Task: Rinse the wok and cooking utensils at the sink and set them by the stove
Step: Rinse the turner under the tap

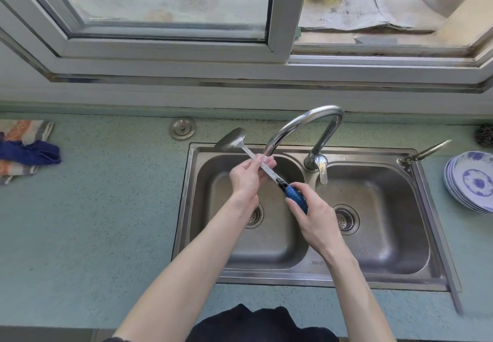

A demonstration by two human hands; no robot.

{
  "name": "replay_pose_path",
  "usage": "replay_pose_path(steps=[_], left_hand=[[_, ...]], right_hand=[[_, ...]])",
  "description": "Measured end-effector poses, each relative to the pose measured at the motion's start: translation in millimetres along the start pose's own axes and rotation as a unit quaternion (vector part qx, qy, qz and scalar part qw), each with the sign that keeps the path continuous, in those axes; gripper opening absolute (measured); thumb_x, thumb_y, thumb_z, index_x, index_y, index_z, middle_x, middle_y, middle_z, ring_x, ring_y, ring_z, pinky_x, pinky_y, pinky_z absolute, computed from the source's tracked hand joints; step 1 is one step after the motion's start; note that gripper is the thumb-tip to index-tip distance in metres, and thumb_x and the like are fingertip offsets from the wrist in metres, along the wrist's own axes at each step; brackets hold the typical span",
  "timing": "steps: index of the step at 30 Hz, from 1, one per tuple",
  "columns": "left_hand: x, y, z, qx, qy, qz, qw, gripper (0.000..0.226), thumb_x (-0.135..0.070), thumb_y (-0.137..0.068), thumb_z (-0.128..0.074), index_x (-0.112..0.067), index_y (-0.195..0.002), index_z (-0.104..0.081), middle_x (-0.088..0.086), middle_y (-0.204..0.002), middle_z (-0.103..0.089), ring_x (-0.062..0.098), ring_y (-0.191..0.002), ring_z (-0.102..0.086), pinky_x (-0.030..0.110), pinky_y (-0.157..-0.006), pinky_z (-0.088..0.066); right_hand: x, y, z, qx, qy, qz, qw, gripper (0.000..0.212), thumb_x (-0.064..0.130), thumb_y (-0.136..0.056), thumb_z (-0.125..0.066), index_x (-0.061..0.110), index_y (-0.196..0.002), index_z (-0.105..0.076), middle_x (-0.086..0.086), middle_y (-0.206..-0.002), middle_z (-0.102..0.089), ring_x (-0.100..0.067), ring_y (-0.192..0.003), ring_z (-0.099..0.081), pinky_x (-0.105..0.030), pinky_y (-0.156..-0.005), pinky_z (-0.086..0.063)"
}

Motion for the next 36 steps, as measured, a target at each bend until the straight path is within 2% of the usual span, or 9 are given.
replay_pose_path(steps=[8, 10, 14, 19, 22, 25, 29, 33, 36], left_hand=[[8, 17, -11, 0.053, 0.009, 0.001, 0.999, 0.018, -0.002, -0.095, -0.068, 0.004, -0.111, -0.073, 0.018, -0.112, -0.075, 0.02, -0.097, -0.072, 0.032, -0.091, -0.06], [6, 13, -7, 0.051, -0.01, 0.002, 0.999, 0.019, -0.005, -0.093, -0.072, 0.003, -0.109, -0.075, 0.016, -0.109, -0.076, 0.019, -0.098, -0.07, 0.033, -0.091, -0.06], [2, 5, -1, 0.031, -0.015, 0.011, 0.999, 0.027, -0.007, -0.09, -0.074, 0.01, -0.111, -0.072, 0.018, -0.102, -0.077, 0.022, -0.092, -0.073, 0.027, -0.075, -0.061], [-9, -5, -2, -0.007, -0.02, 0.003, 1.0, 0.02, -0.011, -0.095, -0.07, 0.005, -0.106, -0.074, 0.019, -0.1, -0.078, 0.026, -0.091, -0.076, 0.036, -0.079, -0.064], [-29, -25, 5, -0.046, 0.011, -0.006, 0.999, 0.017, -0.009, -0.096, -0.07, 0.004, -0.107, -0.071, 0.016, -0.097, -0.079, 0.026, -0.092, -0.078, 0.037, -0.076, -0.064], [-44, -36, 5, -0.053, 0.018, 0.0, 0.998, 0.02, -0.01, -0.099, -0.067, 0.003, -0.114, -0.067, 0.015, -0.098, -0.079, 0.024, -0.092, -0.078, 0.036, -0.082, -0.064], [-40, -31, -2, -0.042, 0.029, 0.013, 0.999, 0.021, -0.011, -0.097, -0.069, 0.004, -0.112, -0.068, 0.016, -0.098, -0.079, 0.026, -0.089, -0.078, 0.029, -0.065, -0.062], [-21, -20, -3, -0.04, 0.052, 0.019, 0.998, 0.016, -0.009, -0.097, -0.069, 0.003, -0.108, -0.066, 0.017, -0.098, -0.078, 0.021, -0.079, -0.078, 0.028, -0.062, -0.062], [-2, -12, -5, -0.021, 0.039, 0.019, 0.999, 0.006, -0.006, -0.099, -0.066, 0.0, -0.1, -0.065, 0.014, -0.095, -0.076, 0.023, -0.085, -0.077, 0.033, -0.073, -0.065]], right_hand=[[21, -31, -10, -0.004, 0.006, 0.01, 1.0, 0.031, 0.035, -0.103, -0.062, 0.034, -0.134, -0.056, 0.009, -0.117, -0.072, -0.021, -0.107, -0.067, -0.032, -0.081, -0.044], [21, -32, -11, -0.004, 0.0, 0.012, 1.0, 0.031, 0.036, -0.103, -0.062, 0.034, -0.133, -0.056, 0.011, -0.117, -0.071, -0.018, -0.107, -0.066, -0.029, -0.08, -0.04], [21, -29, -16, 0.0, -0.011, 0.004, 1.0, 0.031, 0.037, -0.103, -0.061, 0.035, -0.133, -0.057, 0.012, -0.117, -0.071, -0.018, -0.107, -0.065, -0.029, -0.08, -0.038], [17, -22, -14, -0.013, -0.037, -0.007, 0.999, 0.033, 0.035, -0.104, -0.061, 0.031, -0.137, -0.058, 0.01, -0.122, -0.071, -0.017, -0.11, -0.065, -0.027, -0.084, -0.039], [3, -8, -11, -0.011, -0.043, -0.024, 0.999, 0.032, 0.036, -0.103, -0.061, 0.034, -0.135, -0.058, 0.013, -0.116, -0.07, -0.018, -0.106, -0.065, -0.033, -0.088, -0.046], [-10, 4, -9, -0.01, -0.065, -0.039, 0.997, 0.029, 0.038, -0.103, -0.062, 0.036, -0.132, -0.058, 0.016, -0.112, -0.068, -0.017, -0.101, -0.065, -0.038, -0.09, -0.05], [-22, 6, -12, 0.015, -0.103, -0.064, 0.993, 0.025, 0.038, -0.102, -0.064, 0.038, -0.126, -0.057, 0.014, -0.11, -0.069, -0.013, -0.099, -0.066, -0.042, -0.092, -0.054], [-24, -1, -14, 0.027, -0.027, -0.081, 0.996, 0.022, 0.051, -0.101, -0.06, 0.036, -0.118, -0.058, 0.009, -0.104, -0.07, -0.018, -0.096, -0.065, -0.041, -0.087, -0.055], [-26, -3, -14, 0.001, -0.021, -0.087, 0.996, 0.024, 0.056, -0.101, -0.056, 0.034, -0.103, -0.066, 0.012, -0.087, -0.07, -0.02, -0.086, -0.066, -0.039, -0.078, -0.055]])
Point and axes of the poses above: each hand's wrist, its own y-axis away from the middle knuckle, its own z-axis out of the back of the hand, x = y × z, the point moved 8 cm from there along -y, towards the middle knuckle
